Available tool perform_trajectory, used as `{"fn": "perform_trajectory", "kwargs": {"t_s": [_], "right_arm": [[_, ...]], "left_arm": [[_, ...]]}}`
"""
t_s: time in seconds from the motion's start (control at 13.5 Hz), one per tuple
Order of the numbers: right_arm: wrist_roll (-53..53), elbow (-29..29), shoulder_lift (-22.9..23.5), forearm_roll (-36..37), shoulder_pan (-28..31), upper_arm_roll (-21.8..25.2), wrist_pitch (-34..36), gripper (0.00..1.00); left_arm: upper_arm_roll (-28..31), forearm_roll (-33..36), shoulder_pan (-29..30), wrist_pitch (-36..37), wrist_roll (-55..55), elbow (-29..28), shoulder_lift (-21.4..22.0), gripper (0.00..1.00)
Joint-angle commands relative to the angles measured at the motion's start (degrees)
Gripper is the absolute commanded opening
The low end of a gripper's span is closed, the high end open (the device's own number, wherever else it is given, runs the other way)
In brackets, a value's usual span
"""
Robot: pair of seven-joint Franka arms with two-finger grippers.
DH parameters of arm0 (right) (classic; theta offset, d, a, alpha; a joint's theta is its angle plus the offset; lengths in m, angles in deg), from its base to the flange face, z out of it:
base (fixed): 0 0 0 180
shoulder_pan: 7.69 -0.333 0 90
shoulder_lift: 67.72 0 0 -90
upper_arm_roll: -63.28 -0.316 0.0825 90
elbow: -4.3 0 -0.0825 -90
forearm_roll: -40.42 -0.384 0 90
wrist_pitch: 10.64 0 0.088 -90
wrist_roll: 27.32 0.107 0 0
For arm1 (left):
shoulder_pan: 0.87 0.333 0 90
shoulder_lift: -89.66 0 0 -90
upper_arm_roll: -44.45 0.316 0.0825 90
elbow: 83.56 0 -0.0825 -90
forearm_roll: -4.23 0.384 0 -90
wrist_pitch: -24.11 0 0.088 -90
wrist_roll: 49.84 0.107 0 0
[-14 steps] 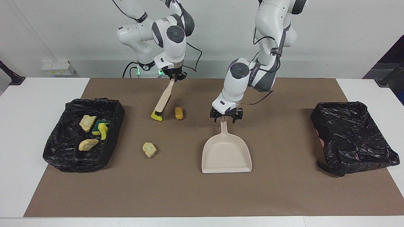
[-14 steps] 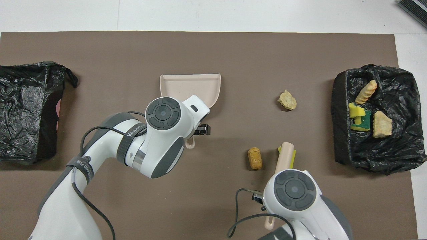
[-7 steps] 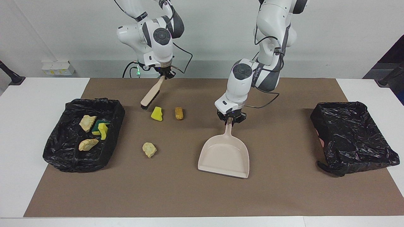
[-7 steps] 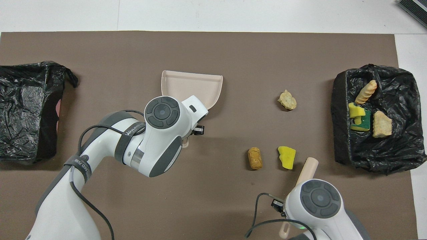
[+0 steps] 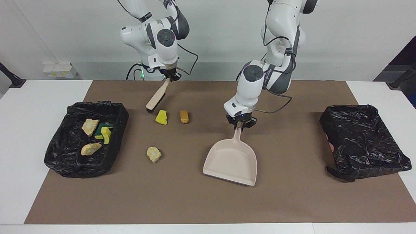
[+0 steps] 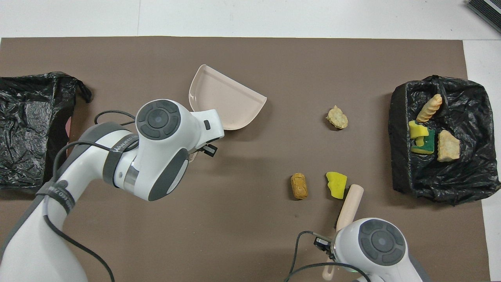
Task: Sweep and dump trash in bin
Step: 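Angle the dustpan toward the sponges while the right gripper positions the brush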
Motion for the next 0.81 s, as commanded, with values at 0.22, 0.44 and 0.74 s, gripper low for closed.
{"fn": "perform_trajectory", "kwargs": {"t_s": [0.22, 0.44, 0.74], "right_arm": [[-1.07, -16.6, 14.4, -1.6, 0.98, -0.33, 0.28, 0.0], [1.73, -24.0, 18.54, -1.51, 0.28, -0.25, 3.79, 0.0], [8.85, -21.22, 15.14, -0.98, -2.88, -0.25, 8.1, 0.0]], "left_arm": [[-0.75, 0.87, -0.54, -4.73, 19.97, -12.6, 8.24, 0.0], [-0.67, 0.78, -3.89, -8.88, 19.71, -21.41, 13.52, 0.0], [-0.84, 0.78, -5.56, -9.06, 18.83, -23.36, 13.62, 0.0]]}}
